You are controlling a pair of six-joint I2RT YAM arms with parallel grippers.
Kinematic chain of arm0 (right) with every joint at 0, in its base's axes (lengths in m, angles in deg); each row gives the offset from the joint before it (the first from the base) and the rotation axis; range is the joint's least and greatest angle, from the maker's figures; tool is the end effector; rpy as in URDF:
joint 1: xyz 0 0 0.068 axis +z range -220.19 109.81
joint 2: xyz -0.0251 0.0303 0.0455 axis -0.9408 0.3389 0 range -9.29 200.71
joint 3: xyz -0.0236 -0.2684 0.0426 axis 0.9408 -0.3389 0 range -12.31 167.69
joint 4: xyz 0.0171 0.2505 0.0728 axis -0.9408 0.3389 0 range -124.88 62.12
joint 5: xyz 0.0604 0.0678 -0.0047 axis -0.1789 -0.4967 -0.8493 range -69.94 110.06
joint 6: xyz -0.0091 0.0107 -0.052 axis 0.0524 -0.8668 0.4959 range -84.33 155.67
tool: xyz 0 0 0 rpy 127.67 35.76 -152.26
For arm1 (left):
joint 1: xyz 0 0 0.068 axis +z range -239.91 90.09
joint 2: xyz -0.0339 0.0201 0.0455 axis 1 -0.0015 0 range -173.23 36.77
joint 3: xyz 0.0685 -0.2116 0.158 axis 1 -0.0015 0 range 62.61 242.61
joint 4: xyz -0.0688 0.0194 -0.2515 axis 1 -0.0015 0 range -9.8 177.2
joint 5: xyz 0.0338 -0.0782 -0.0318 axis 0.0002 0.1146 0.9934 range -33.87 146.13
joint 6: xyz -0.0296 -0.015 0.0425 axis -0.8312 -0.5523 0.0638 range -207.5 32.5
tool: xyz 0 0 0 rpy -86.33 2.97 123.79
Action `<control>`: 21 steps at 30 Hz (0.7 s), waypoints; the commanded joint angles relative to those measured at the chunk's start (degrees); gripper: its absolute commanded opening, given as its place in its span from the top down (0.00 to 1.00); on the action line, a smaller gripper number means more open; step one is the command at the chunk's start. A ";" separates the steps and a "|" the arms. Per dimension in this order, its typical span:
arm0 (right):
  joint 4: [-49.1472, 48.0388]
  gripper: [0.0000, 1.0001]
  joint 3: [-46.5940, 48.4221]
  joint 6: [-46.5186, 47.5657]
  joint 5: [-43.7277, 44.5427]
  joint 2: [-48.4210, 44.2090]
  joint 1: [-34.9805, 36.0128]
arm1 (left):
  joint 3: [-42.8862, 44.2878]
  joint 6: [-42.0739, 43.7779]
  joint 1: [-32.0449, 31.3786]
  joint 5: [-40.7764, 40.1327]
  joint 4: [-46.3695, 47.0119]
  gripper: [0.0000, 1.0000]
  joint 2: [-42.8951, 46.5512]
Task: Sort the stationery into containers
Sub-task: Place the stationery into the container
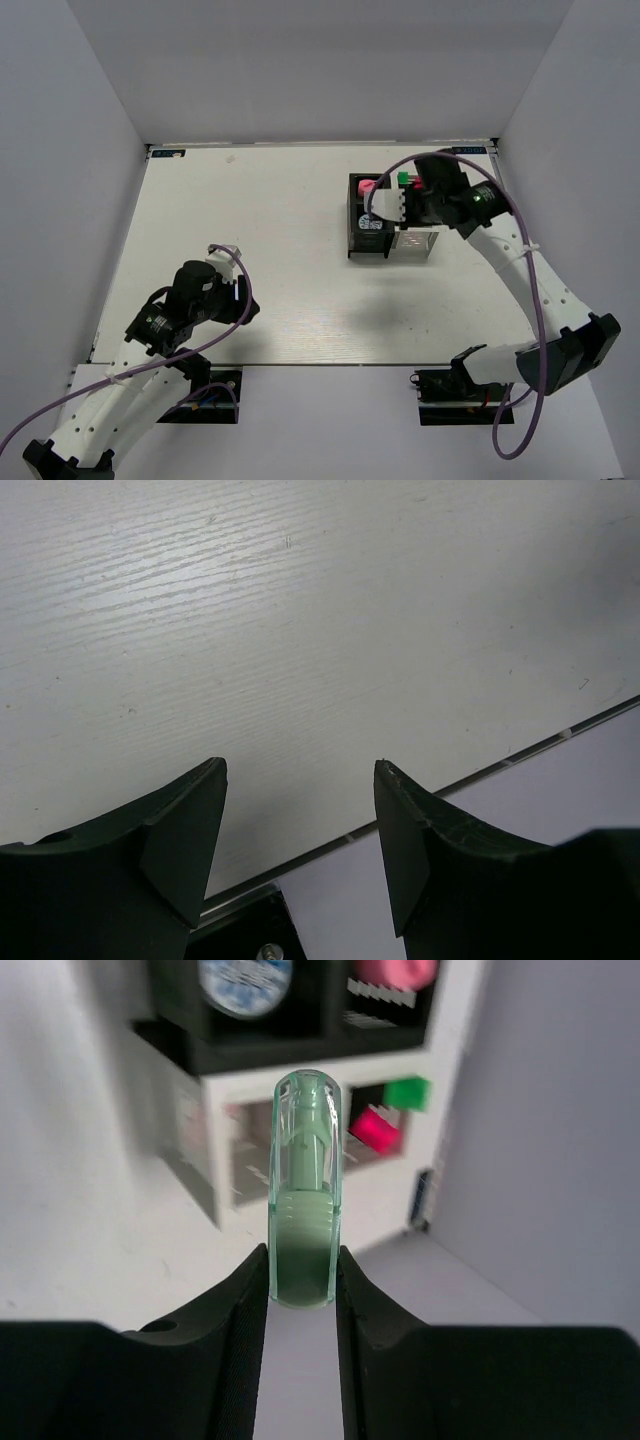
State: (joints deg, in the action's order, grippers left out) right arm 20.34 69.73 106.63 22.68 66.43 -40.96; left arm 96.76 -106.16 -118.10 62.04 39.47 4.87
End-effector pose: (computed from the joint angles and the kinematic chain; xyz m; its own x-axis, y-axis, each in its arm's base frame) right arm 0.2309 0.1275 0.3733 0.2219 -0.9580 -0.1819 -0.7722 -0.0587 -0.6326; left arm 0.0997 -0.0575 0.2446 -0.7660 0.0495 -0.6409 0.3044 0.9061 -0.2939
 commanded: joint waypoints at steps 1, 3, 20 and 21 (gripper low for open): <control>3.22 1.00 5.58 2.42 12.05 3.81 -0.40 | -0.49 0.55 0.41 1.38 0.70 0.29 0.17; 4.54 1.00 8.12 5.48 18.10 7.22 -0.32 | -0.49 0.55 0.59 1.38 0.70 0.29 0.08; 9.55 1.00 10.96 18.60 30.43 21.66 -0.93 | -0.49 0.64 0.50 1.91 0.97 0.29 -0.44; 9.90 1.00 10.60 18.86 30.52 21.83 -0.93 | -0.49 0.55 0.59 1.91 0.97 0.29 -0.53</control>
State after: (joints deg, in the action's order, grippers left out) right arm 26.39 79.92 122.89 50.02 87.79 -41.72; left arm 96.72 -105.98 -117.86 62.90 39.58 4.48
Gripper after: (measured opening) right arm 0.320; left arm 0.708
